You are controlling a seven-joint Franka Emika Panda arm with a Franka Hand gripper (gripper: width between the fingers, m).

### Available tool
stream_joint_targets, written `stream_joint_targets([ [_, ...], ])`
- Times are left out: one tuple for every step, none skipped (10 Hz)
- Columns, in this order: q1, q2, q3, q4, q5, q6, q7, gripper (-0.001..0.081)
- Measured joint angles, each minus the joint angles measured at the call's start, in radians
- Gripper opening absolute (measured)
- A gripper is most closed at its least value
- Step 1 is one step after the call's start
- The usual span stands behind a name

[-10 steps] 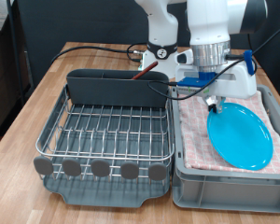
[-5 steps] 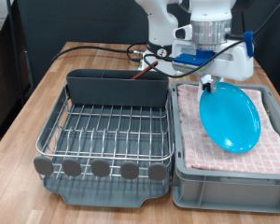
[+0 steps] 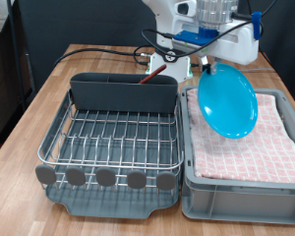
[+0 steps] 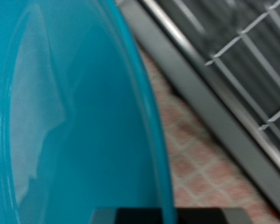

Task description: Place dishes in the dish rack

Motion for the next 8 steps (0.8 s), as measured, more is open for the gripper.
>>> stream_joint_targets([
  [-0.009, -0.015, -0.004, 0.016, -0.011, -0.038, -0.002, 0.0028],
  [-0.013, -0.028, -0.012, 0.018, -0.010, -0.013, -0.002, 0.0028],
  [-0.014, -0.035, -0.017, 0.007, -0.009, 0.023, -0.001, 0.0028],
  [-0.014, -0.034, -0.016, 0.007, -0.009, 0.010, -0.001, 0.0028],
  [-0.014, -0.034, -0.016, 0.007, -0.016, -0.004, -0.002, 0.0028],
  [-0.019, -0.034, -0.018, 0.010, -0.039, -0.030, -0.009, 0.0028],
  [-0.030, -0.037, -0.025, 0.016, -0.073, -0.066, -0.029, 0.0028],
  [-0.045, -0.044, -0.036, 0.024, -0.109, -0.111, -0.061, 0.0028],
])
